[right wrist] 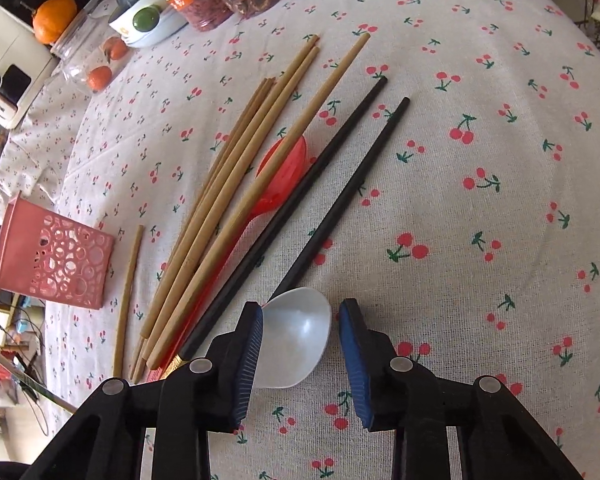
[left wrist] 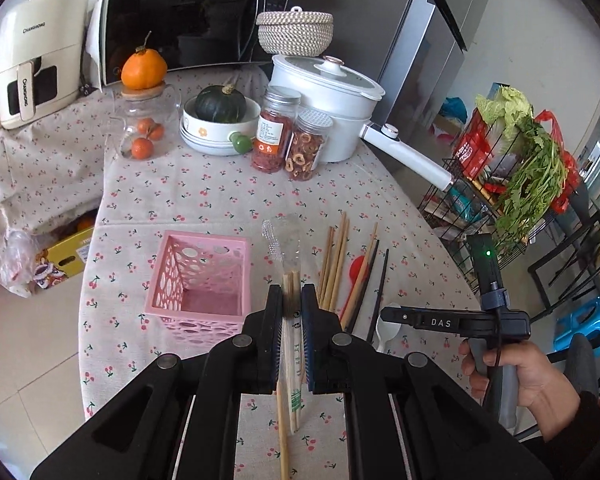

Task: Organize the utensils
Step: 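Lift the wrapped chopsticks over the pink basket with the left tool while the right tool grasps the white spoon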

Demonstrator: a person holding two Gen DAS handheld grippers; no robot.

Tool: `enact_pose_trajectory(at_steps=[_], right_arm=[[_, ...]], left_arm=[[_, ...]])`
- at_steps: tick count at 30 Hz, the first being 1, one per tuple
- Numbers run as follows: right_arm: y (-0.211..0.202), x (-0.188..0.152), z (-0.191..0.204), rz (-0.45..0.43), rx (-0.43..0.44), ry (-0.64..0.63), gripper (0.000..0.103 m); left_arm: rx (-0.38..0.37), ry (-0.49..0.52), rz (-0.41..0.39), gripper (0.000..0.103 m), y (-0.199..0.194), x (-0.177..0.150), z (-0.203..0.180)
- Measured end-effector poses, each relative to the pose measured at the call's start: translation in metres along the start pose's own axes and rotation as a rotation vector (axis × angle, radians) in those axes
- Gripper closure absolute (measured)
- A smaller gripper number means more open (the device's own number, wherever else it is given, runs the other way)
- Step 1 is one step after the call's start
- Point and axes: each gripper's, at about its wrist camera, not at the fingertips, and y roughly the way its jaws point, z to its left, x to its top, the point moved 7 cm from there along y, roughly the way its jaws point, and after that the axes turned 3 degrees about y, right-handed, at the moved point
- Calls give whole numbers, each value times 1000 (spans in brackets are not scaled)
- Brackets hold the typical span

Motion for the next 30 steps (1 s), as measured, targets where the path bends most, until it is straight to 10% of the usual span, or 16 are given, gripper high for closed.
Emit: enact_pose_trajectory(at_steps=[4, 22, 30], right_arm=[[3, -9, 5, 27, -3, -42, 98], [-144, -6, 109, -477, -27, -250, 101], [-157, 15, 145, -621, -49, -258, 101]], left_arm=[[1, 5, -33, 94, -15, -1, 6], [38, -7, -442, 94, -137, 58, 30], [114, -5, -489, 94, -108, 80, 58]])
